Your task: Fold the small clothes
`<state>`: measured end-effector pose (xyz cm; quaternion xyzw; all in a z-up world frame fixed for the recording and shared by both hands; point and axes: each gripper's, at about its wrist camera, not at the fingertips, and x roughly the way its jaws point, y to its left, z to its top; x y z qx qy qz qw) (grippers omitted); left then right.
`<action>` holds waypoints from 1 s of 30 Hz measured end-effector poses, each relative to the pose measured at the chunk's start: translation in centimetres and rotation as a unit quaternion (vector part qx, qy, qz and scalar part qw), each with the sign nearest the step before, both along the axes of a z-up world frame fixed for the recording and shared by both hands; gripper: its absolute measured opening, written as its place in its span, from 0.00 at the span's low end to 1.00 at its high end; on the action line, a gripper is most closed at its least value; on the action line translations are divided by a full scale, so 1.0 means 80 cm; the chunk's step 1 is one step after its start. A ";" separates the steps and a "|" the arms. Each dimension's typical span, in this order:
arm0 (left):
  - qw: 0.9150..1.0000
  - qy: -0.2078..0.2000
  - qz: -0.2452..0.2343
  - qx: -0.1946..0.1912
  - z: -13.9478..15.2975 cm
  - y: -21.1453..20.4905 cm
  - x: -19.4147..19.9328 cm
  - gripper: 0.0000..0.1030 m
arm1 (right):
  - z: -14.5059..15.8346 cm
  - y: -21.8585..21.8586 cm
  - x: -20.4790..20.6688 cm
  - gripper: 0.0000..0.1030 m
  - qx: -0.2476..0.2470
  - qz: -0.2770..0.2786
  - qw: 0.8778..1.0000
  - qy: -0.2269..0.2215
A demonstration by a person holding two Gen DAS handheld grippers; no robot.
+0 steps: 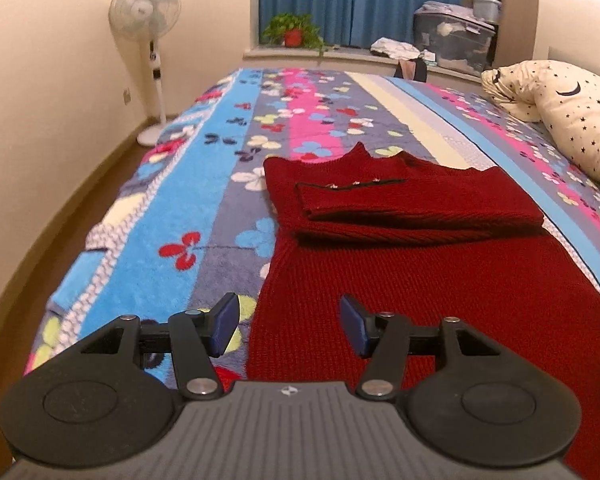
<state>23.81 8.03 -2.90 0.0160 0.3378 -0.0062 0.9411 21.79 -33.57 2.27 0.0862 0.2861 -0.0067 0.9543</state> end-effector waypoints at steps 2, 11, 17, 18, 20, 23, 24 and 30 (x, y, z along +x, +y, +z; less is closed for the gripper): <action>1.000 -0.008 0.001 0.003 0.004 -0.004 -0.012 0.64 | 0.000 0.002 -0.024 0.49 0.004 0.001 1.000 -0.009; 0.999 -0.032 0.006 -0.011 0.016 -0.032 -0.079 0.80 | -0.006 0.027 -0.112 0.50 -0.012 0.013 0.999 -0.026; 0.999 -0.043 0.010 -0.008 0.018 -0.051 -0.132 0.89 | 0.002 0.050 -0.158 0.68 -0.034 0.021 0.998 -0.049; 0.999 -0.046 0.012 -0.007 0.018 -0.053 -0.142 0.90 | 0.002 0.054 -0.167 0.75 -0.034 0.024 0.998 -0.051; 0.999 -0.047 0.014 -0.008 0.019 -0.056 -0.159 0.90 | 0.003 0.063 -0.182 0.81 -0.038 0.034 0.997 -0.054; 0.998 -0.049 0.023 -0.017 0.024 -0.056 -0.184 0.93 | 0.003 0.079 -0.206 0.85 -0.058 0.047 0.996 -0.054; 0.998 -0.051 0.027 -0.020 0.026 -0.055 -0.192 0.99 | 0.004 0.083 -0.213 0.87 -0.062 0.048 0.995 -0.055; 0.998 -0.053 0.030 -0.031 0.033 -0.060 -0.245 1.00 | 0.009 0.091 -0.253 0.90 -0.034 0.031 0.998 -0.052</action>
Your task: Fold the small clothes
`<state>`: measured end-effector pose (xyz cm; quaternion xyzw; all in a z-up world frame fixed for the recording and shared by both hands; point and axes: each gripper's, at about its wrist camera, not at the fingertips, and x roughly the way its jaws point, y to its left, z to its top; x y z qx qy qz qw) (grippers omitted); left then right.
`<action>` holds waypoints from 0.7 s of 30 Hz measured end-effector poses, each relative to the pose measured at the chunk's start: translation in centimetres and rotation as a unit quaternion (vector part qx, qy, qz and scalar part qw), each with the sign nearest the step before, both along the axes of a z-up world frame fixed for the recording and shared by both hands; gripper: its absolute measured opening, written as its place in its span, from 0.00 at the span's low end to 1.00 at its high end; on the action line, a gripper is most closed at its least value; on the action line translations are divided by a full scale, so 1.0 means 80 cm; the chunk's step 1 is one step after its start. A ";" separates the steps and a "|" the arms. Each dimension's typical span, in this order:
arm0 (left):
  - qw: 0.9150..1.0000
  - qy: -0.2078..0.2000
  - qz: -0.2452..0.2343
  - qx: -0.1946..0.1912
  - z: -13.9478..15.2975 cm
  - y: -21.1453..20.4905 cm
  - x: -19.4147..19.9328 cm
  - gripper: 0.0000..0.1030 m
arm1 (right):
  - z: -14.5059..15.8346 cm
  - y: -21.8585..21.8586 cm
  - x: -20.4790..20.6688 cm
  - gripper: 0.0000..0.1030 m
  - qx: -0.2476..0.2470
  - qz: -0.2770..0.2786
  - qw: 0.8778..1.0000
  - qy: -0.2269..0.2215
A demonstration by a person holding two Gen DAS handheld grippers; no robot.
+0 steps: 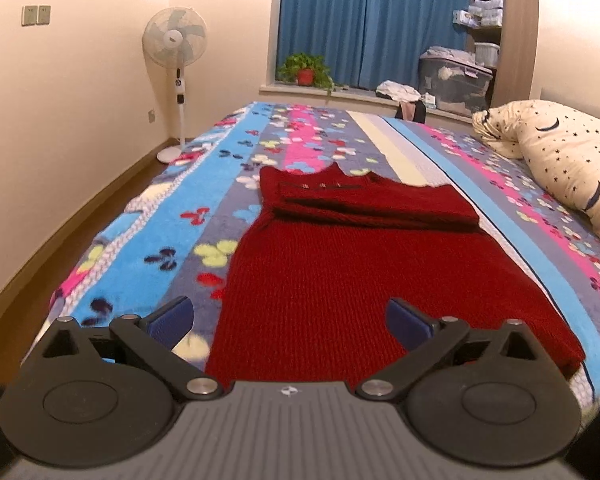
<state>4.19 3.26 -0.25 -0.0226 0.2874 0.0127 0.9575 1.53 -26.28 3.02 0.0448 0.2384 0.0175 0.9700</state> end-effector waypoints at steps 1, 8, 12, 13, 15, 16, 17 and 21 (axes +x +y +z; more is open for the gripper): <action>1.000 0.003 -0.002 0.002 -0.002 -0.004 -0.009 1.00 | 0.000 0.001 -0.005 0.90 0.003 -0.002 1.000 0.000; 0.999 0.000 -0.033 0.016 -0.008 -0.035 -0.037 1.00 | -0.002 0.022 -0.026 0.91 -0.013 0.020 1.000 -0.003; 0.999 0.015 -0.034 0.021 -0.016 -0.039 -0.028 1.00 | -0.010 0.027 -0.020 0.91 -0.026 0.025 0.999 0.007; 0.999 0.018 -0.032 0.020 -0.018 -0.039 -0.026 1.00 | -0.011 0.028 -0.018 0.91 -0.026 0.024 0.999 0.011; 0.999 0.022 -0.031 0.020 -0.021 -0.038 -0.022 1.00 | -0.014 0.025 -0.013 0.91 -0.025 0.021 0.999 0.018; 0.999 0.022 -0.031 0.020 -0.021 -0.038 -0.021 1.00 | -0.015 0.023 -0.012 0.91 -0.023 0.020 0.999 0.020; 0.999 0.022 -0.032 0.020 -0.021 -0.038 -0.020 1.00 | -0.016 0.022 -0.011 0.91 -0.021 0.019 0.999 0.023; 0.999 0.019 -0.035 0.022 -0.020 -0.036 -0.021 1.00 | -0.017 0.011 -0.008 0.89 -0.017 0.000 0.999 0.034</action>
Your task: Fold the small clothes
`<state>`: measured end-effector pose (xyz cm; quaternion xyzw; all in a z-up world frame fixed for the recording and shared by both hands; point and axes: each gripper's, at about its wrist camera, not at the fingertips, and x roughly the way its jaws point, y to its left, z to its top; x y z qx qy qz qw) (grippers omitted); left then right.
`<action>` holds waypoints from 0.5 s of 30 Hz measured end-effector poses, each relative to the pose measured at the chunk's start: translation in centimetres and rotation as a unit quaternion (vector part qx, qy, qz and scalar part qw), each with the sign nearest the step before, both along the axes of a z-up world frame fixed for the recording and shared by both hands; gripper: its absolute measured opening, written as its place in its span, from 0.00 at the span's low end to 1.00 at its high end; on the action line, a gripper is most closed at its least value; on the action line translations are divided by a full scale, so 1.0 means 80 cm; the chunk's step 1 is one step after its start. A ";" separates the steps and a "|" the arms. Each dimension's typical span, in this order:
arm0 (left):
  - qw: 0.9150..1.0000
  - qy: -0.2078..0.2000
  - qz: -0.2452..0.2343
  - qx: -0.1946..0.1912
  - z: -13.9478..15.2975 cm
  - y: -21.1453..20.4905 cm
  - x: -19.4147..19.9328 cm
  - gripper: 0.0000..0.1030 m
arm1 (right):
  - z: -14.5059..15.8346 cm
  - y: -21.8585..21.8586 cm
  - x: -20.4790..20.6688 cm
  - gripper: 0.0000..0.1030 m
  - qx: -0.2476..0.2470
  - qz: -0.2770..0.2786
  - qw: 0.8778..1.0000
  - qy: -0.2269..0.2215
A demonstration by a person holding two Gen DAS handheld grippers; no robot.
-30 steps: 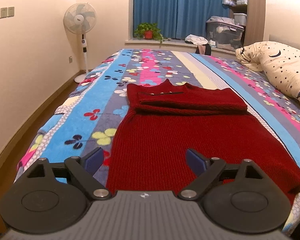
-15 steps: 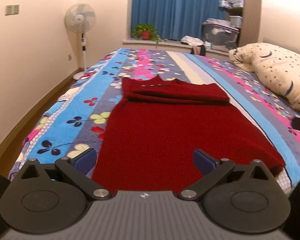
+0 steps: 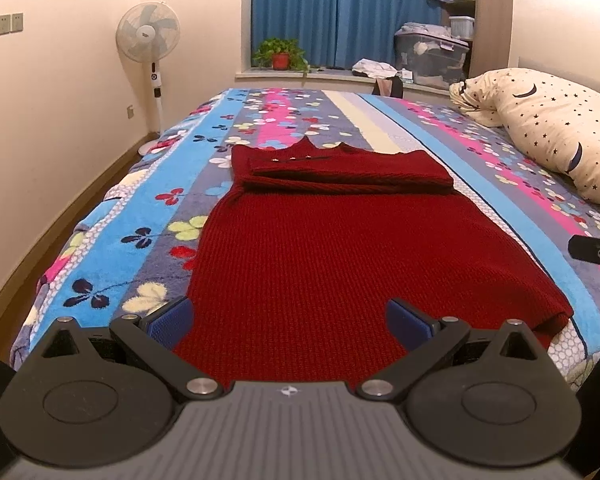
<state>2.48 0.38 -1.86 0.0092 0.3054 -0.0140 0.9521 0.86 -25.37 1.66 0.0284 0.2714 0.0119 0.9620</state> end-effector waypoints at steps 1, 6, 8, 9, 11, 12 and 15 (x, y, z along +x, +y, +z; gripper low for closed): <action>1.000 0.002 0.002 -0.003 0.000 0.003 0.001 1.00 | 0.000 -0.008 0.003 0.87 0.007 -0.011 1.000 0.005; 0.999 0.021 0.022 -0.025 -0.005 0.026 0.022 0.91 | -0.014 -0.062 0.050 0.56 0.049 -0.076 0.994 0.069; 0.999 0.023 0.029 -0.025 -0.010 0.037 0.032 0.84 | -0.029 -0.080 0.079 0.56 0.038 -0.082 0.991 0.099; 0.999 0.026 0.034 -0.019 -0.013 0.043 0.038 0.80 | -0.038 -0.087 0.091 0.56 0.033 -0.081 0.990 0.115; 0.998 0.041 0.047 -0.012 -0.025 0.057 0.051 0.76 | -0.062 -0.105 0.121 0.56 0.042 -0.069 0.984 0.157; 0.997 0.053 0.053 -0.013 -0.032 0.065 0.058 0.72 | -0.073 -0.114 0.130 0.56 0.044 -0.068 0.982 0.170; 0.993 0.086 0.069 -0.031 -0.052 0.085 0.077 0.67 | -0.100 -0.142 0.145 0.57 0.059 -0.086 0.976 0.191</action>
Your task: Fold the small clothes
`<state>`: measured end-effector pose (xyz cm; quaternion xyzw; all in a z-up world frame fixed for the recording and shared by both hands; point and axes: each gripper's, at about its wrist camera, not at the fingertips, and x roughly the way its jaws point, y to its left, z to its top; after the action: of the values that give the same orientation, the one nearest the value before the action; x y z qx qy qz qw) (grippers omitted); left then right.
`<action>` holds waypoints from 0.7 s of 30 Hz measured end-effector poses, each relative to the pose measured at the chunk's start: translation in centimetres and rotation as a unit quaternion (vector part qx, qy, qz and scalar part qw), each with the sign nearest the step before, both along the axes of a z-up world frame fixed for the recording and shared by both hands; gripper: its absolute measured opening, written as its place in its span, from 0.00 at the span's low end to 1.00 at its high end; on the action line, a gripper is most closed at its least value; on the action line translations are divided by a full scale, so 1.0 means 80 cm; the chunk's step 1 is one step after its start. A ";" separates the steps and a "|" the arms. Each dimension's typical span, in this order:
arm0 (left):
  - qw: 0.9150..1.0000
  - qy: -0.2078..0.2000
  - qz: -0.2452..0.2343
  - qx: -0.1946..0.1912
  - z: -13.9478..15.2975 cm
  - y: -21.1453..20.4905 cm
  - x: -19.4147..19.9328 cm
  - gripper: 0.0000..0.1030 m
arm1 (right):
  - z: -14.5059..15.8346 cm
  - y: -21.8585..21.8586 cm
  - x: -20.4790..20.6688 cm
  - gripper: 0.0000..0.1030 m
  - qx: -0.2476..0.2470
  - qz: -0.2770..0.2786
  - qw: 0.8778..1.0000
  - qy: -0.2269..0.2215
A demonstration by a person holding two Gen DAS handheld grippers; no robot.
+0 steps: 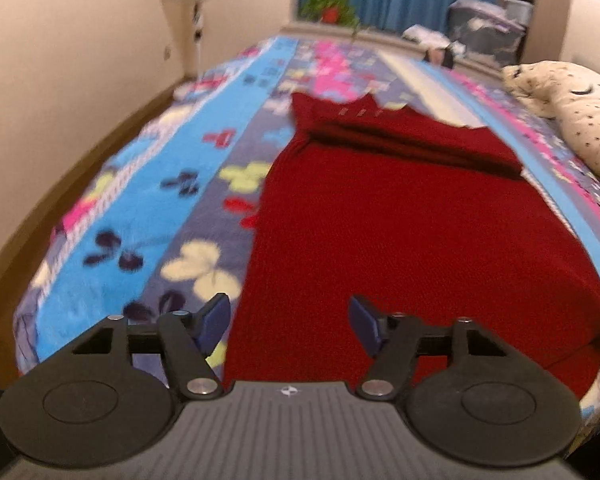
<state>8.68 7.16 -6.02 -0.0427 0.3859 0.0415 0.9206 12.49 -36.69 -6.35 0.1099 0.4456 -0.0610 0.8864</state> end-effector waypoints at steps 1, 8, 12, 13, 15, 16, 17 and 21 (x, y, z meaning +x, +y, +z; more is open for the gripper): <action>1.000 0.006 0.007 -0.007 -0.006 0.006 0.007 0.66 | -0.006 -0.007 0.002 0.57 0.009 -0.004 1.000 0.007; 0.996 0.065 0.045 -0.043 -0.052 0.037 0.044 0.66 | -0.045 -0.014 0.006 0.62 0.027 0.025 0.998 0.054; 0.994 0.084 0.043 -0.057 -0.065 0.039 0.048 0.54 | -0.043 -0.011 0.001 0.47 0.022 0.036 0.998 0.046; 0.994 0.081 0.028 -0.061 -0.064 0.037 0.047 0.38 | -0.042 -0.011 -0.001 0.27 0.021 0.041 0.998 0.043; 0.996 0.073 0.014 -0.055 -0.062 0.032 0.044 0.14 | -0.035 -0.010 -0.004 0.12 0.020 0.044 0.998 0.033; 0.996 0.065 0.010 -0.055 -0.057 0.031 0.040 0.11 | -0.030 -0.013 -0.006 0.10 0.025 0.043 0.998 0.025; 0.997 0.053 0.009 -0.057 -0.050 0.032 0.035 0.11 | -0.021 -0.017 -0.011 0.10 0.038 0.035 0.999 0.007; 0.997 -0.015 -0.002 -0.081 -0.012 0.039 0.003 0.10 | 0.021 -0.042 -0.039 0.09 0.080 0.009 0.993 -0.086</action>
<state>8.92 10.32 -7.01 -0.1170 0.3741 0.0073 0.9200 9.36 -40.03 -4.64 0.1811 0.3717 -0.0076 0.9105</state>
